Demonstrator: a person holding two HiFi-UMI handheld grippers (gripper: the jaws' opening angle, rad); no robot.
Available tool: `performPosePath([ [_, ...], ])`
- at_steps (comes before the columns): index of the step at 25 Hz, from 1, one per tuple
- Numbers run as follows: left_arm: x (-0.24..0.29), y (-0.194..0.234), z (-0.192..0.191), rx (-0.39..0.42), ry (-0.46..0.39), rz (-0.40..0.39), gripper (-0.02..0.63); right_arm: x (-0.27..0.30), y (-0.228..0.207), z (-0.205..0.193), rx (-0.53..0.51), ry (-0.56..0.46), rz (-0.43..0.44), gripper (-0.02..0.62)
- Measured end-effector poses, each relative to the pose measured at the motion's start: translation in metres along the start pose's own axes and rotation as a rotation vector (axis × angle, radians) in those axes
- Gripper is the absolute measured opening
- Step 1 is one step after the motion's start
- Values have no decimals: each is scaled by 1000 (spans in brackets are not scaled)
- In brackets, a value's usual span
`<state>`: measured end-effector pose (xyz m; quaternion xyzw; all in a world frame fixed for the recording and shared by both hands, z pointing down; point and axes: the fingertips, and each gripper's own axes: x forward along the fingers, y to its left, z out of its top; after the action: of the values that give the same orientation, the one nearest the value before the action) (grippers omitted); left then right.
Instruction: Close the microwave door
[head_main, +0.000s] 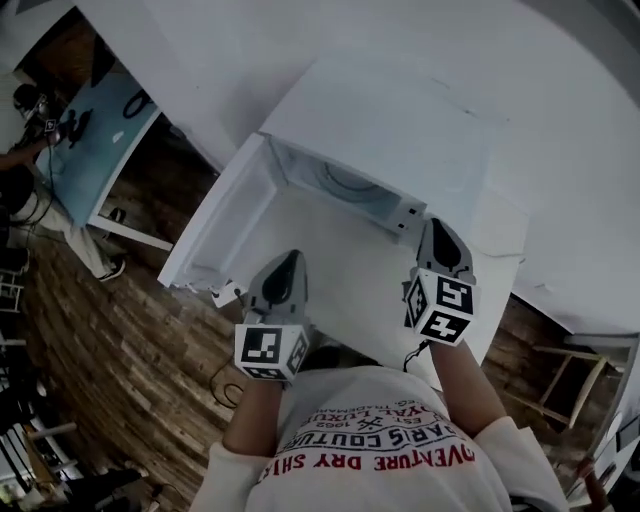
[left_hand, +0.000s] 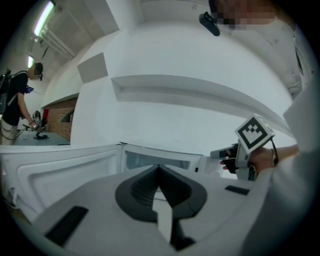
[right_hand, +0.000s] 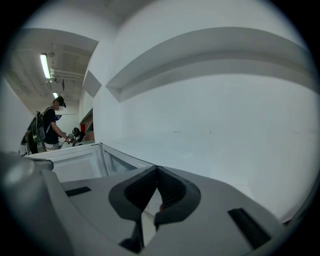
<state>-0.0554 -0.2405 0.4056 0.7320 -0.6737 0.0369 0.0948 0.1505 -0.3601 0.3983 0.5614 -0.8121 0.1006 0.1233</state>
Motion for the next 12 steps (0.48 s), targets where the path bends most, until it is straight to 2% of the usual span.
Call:
performPosePath([
  [3, -29, 27, -10, 8, 4, 106, 6, 0, -4, -1, 14, 6, 9, 12],
  [8, -95, 85, -25, -11, -1, 343, 6, 3, 6, 0, 26, 13, 47, 12],
  [12, -138, 127, -35, 26, 13, 469, 6, 1, 11, 3, 15, -1, 30, 12],
])
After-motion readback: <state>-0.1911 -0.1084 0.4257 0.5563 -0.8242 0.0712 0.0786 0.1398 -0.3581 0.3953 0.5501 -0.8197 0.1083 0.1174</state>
